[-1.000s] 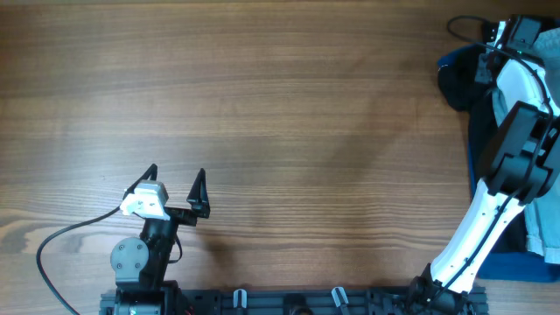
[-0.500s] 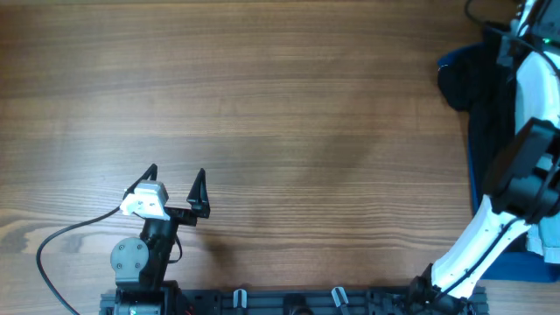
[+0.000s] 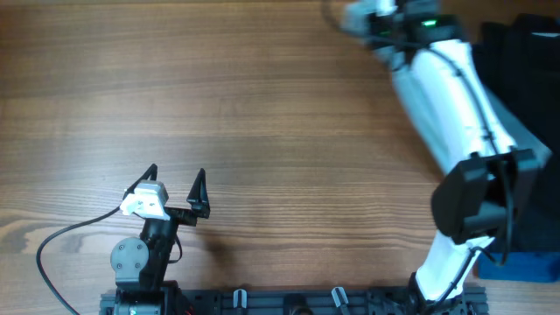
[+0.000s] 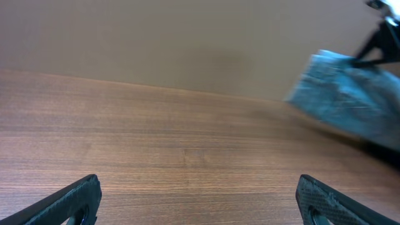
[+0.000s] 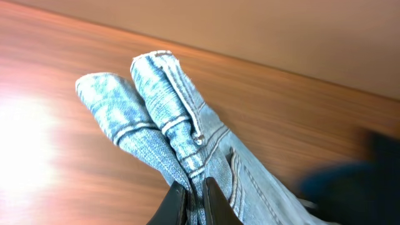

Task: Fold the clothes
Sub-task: 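Lift the denim shorts with the right gripper and drag them to table center, then lower the shorts and grasp the left waistband edge with the left gripper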

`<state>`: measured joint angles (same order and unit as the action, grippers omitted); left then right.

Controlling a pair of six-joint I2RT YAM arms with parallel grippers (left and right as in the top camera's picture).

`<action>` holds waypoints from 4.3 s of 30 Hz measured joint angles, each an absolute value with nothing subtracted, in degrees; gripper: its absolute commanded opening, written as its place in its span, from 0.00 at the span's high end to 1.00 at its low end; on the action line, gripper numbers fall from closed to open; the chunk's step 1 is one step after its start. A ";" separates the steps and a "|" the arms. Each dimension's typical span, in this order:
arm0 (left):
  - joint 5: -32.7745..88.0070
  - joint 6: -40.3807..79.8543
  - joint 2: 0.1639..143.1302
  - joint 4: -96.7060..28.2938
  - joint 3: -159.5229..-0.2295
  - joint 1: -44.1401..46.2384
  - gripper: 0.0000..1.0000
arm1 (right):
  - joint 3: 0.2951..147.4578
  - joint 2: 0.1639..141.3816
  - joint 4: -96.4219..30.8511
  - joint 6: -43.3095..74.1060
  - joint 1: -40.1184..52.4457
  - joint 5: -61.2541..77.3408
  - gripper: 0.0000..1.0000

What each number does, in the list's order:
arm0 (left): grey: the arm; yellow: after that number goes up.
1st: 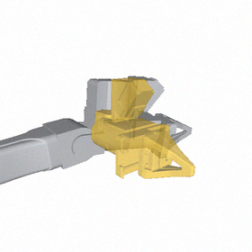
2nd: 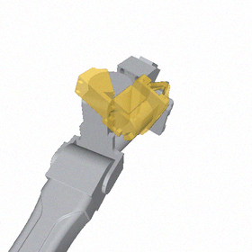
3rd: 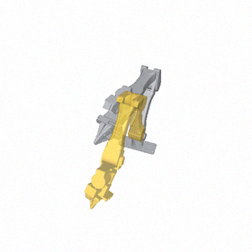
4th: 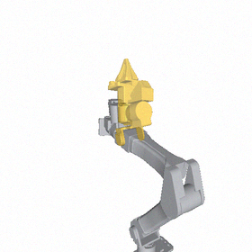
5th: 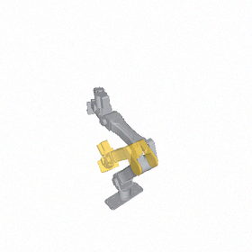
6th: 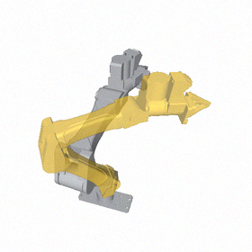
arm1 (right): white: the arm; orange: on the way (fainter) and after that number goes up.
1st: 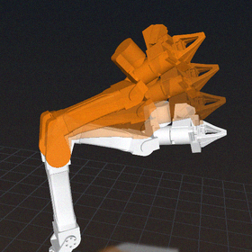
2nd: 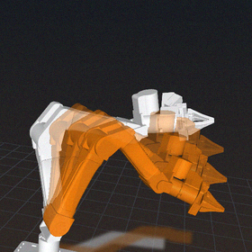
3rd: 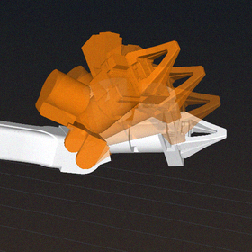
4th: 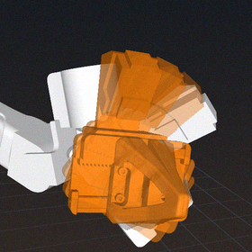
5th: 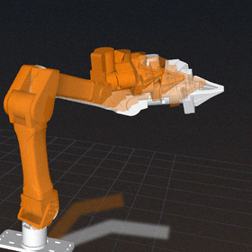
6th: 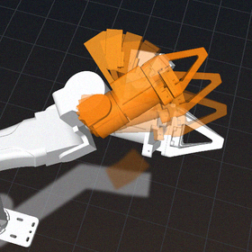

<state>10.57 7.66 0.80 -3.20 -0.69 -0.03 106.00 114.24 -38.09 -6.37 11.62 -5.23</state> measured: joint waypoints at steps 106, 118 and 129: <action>10.90 26.74 99.88 -45.87 -71.61 -0.05 0.30 | 67.72 103.90 -44.27 -9.34 31.57 5.32 0.56; 8.56 31.64 99.98 -36.03 -63.13 -3.11 0.33 | 67.72 103.90 -44.88 -9.37 31.57 5.32 0.55; 5.67 33.36 100.01 -27.51 -57.01 -3.14 0.51 | 67.72 103.90 -44.95 -9.39 31.57 5.32 0.55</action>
<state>5.67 33.36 100.01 -27.51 -57.01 -3.14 67.72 103.90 -44.95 -9.39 31.57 5.32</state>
